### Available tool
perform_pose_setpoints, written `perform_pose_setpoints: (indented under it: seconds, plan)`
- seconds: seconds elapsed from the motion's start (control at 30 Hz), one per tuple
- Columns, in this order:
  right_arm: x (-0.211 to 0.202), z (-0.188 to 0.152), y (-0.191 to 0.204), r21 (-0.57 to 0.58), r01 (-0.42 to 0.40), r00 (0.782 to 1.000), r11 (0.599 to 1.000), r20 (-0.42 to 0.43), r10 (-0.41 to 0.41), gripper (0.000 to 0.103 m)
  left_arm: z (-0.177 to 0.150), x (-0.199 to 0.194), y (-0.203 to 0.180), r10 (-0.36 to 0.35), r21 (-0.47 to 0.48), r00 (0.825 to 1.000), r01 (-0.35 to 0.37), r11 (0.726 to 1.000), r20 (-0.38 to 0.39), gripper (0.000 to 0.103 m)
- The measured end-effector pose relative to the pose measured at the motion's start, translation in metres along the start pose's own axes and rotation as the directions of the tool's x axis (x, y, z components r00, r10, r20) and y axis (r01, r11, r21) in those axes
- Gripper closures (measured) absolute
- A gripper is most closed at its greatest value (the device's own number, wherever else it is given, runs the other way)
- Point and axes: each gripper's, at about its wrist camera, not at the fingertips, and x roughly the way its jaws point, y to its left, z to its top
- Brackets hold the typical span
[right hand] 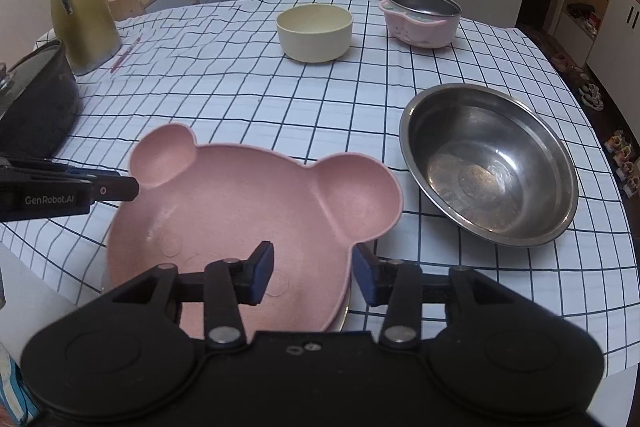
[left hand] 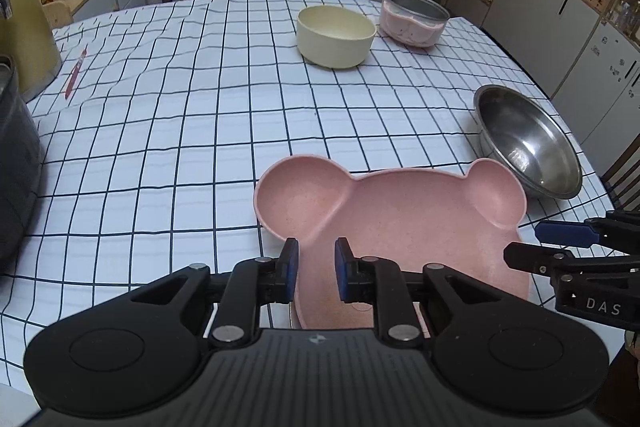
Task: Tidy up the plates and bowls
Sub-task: 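Open both grippers and lift them off the pink plate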
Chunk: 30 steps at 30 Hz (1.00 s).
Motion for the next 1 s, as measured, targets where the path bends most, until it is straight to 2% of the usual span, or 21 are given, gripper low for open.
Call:
perform_pose_setpoints:
  seconds: [0.07, 0.13, 0.2, 0.3, 0.43, 0.6, 1.0]
  plan:
    - [-0.003, 0.001, 0.002, 0.002, -0.004, 1.0, 1.0, 0.007, 0.004, 0.056, 0.0, -0.007, -0.002, -0.004, 0.0, 1.0, 0.004, 1.0, 0.019, 0.069]
    - [-0.008, 0.001, 0.005, 0.004, -0.005, 1.0, 1.0, 0.018, 0.005, 0.051, 0.0, -0.015, -0.003, -0.007, 0.004, 0.999, 0.007, 1.0, 0.042, 0.053]
    - [-0.015, 0.001, 0.008, 0.004, -0.006, 0.999, 1.0, 0.033, 0.006, 0.046, 0.001, -0.022, -0.005, -0.005, 0.008, 0.998, 0.005, 1.0, 0.061, 0.047]
    - [-0.025, 0.002, 0.011, 0.007, -0.013, 0.998, 1.0, 0.055, 0.012, 0.036, 0.002, -0.03, -0.008, -0.012, 0.016, 0.997, 0.011, 1.0, 0.073, 0.045]
    - [-0.039, 0.005, 0.014, 0.007, -0.009, 0.996, 1.0, 0.084, 0.008, 0.02, 0.003, -0.041, -0.012, -0.024, 0.009, 0.995, 0.023, 1.0, 0.1, 0.03]
    - [-0.053, 0.009, 0.011, 0.024, 0.0, 0.993, 1.0, 0.115, -0.003, 0.004, 0.007, -0.049, -0.02, -0.049, 0.017, 0.991, 0.048, 0.999, 0.121, 0.028]
    - [-0.064, 0.025, -0.03, 0.036, 0.054, 0.99, 0.998, 0.129, -0.059, 0.001, 0.038, -0.04, -0.065, -0.078, 0.063, 0.989, 0.071, 0.996, 0.127, 0.028]
